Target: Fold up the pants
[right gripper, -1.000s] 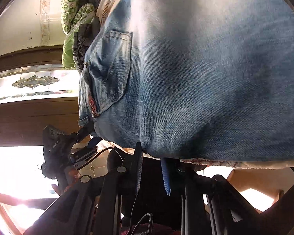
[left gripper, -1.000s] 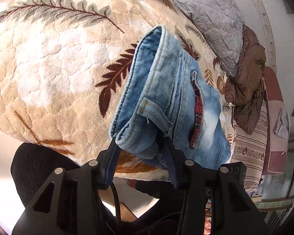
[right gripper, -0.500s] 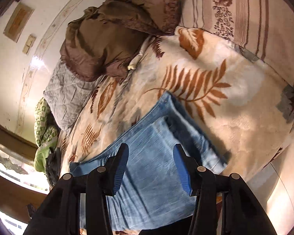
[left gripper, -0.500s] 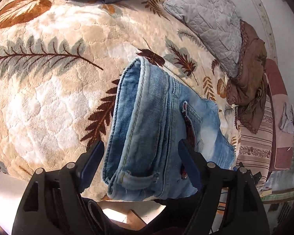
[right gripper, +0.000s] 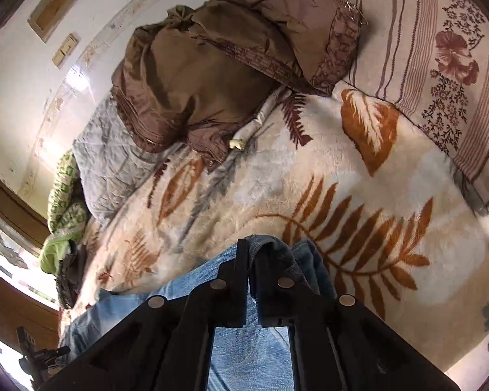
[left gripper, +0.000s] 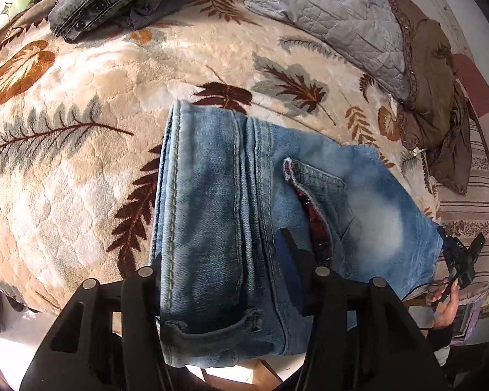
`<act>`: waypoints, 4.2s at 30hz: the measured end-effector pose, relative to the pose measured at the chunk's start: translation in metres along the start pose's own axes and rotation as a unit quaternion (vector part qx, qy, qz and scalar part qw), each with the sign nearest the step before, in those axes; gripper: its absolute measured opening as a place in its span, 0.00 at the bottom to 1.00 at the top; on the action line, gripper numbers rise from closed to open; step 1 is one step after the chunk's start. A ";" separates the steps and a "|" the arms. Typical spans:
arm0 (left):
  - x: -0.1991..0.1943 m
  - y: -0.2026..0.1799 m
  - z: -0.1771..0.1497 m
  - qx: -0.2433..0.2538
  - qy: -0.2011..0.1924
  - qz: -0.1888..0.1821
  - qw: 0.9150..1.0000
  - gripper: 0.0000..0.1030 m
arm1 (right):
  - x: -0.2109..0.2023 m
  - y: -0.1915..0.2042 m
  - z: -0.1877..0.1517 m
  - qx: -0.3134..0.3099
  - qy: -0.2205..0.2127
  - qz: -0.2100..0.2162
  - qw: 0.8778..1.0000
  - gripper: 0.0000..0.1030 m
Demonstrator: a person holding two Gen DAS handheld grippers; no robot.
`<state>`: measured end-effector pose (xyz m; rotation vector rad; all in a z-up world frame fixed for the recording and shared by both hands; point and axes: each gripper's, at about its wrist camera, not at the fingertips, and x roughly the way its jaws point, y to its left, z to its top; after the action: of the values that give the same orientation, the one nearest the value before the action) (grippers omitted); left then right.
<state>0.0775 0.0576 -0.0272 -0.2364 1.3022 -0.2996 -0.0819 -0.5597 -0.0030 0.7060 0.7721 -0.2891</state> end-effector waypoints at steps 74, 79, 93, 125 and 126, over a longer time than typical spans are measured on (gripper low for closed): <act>0.131 -0.501 -0.061 0.523 0.152 -0.006 0.838 0.80 | -0.038 -0.083 -0.166 0.229 -0.070 0.197 0.951 0.62; 0.172 -0.544 -0.070 0.588 0.191 -0.007 0.786 0.80 | -0.037 -0.097 -0.174 0.247 -0.074 0.218 0.941 0.51; 0.234 -0.586 -0.105 0.712 0.241 0.006 0.659 0.82 | -0.031 -0.099 -0.165 0.204 -0.084 0.256 0.941 0.55; 0.081 -0.408 -0.027 0.517 0.115 -0.035 0.848 0.23 | -0.072 0.076 -0.143 -0.097 -0.024 0.209 0.973 0.14; 0.086 -0.390 -0.021 0.493 0.123 -0.012 0.861 0.24 | -0.064 0.092 -0.147 -0.116 -0.007 0.197 0.974 0.16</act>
<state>0.0446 -0.3375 0.0210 0.6811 1.2374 -0.9984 -0.1610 -0.3931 0.0124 0.6183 0.6231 0.1549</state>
